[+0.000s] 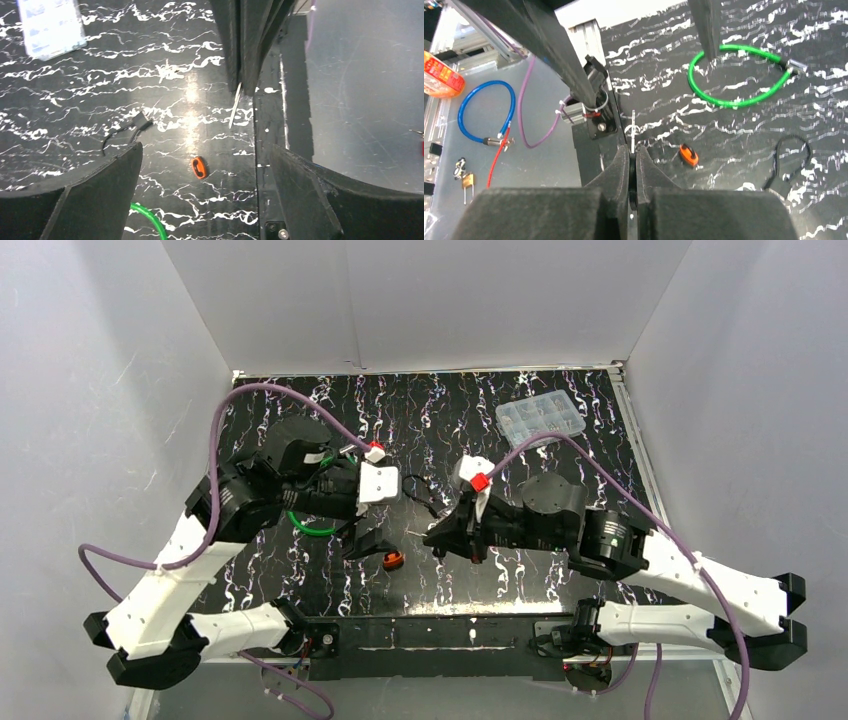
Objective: Unlock with the key
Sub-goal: Adjust the key, then pick up the lock from the center of the board.
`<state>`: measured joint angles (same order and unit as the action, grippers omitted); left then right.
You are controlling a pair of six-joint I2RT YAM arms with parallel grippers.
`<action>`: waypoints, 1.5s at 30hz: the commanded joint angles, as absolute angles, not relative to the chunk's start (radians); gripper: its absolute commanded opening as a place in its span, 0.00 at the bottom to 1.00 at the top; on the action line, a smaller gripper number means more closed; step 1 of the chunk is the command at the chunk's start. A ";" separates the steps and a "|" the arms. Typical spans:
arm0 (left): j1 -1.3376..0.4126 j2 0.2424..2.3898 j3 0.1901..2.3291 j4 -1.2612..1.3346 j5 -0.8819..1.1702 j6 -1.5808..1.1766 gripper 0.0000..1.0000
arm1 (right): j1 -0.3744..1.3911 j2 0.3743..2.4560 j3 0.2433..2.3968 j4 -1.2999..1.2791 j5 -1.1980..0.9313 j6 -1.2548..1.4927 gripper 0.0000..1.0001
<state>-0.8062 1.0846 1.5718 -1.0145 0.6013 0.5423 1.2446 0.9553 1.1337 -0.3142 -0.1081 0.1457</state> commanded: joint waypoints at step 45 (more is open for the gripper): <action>-0.729 1.350 0.823 -0.474 0.343 0.575 0.36 | 1.243 0.533 0.809 -0.411 0.257 0.388 0.01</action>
